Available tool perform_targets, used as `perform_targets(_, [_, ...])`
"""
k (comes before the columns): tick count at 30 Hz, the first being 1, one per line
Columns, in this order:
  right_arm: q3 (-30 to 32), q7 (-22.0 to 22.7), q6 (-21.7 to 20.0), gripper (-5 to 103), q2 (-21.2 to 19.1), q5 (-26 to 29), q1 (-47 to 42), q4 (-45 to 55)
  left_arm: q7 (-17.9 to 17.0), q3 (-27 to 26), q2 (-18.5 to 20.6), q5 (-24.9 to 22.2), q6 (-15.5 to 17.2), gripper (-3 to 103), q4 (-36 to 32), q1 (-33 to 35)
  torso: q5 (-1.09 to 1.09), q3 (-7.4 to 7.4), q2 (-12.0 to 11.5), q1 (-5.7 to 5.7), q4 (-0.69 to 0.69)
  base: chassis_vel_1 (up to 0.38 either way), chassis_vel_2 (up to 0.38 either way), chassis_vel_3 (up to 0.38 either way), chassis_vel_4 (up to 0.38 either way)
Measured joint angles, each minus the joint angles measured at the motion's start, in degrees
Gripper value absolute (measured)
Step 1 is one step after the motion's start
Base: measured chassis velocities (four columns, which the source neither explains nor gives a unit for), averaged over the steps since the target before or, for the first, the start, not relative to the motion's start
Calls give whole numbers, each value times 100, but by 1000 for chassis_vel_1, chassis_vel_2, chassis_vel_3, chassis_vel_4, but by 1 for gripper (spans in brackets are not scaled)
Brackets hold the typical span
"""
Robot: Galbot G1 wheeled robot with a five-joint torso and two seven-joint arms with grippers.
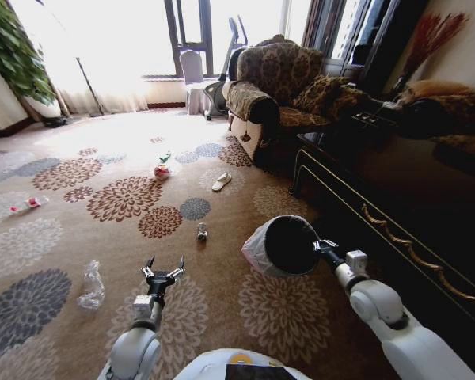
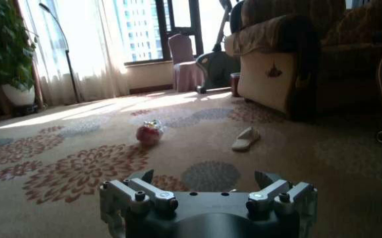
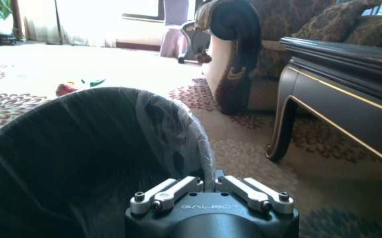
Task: Pick up the trash from the ground and place it into the trash bin.
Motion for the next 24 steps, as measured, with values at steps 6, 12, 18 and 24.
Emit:
perform_targets(6, [28,3,16,2,20,-2,-21,-8,-67,114,60,43,-92,100,44,-60,0,0,0,0,-3,23,61,41,6])
perform_targets(12, [58,2,20,2,35,-3,-51,-25,124,192,131,-58,-55,100,56,-59,0,0,0,0,-4,-47,48,34,-55])
perform_targets(18, [59,1,23,2,32,-2,-52,-27,156,214,147,-95,-22,100,67,-78,0,0,0,0,-3,-106,108,114,-100])
perform_targets(24, [81,-34,45,2,-6,15,-36,-58,155,322,228,-176,97,100,130,-193,4,0,0,0,3,-125,122,138,-101])
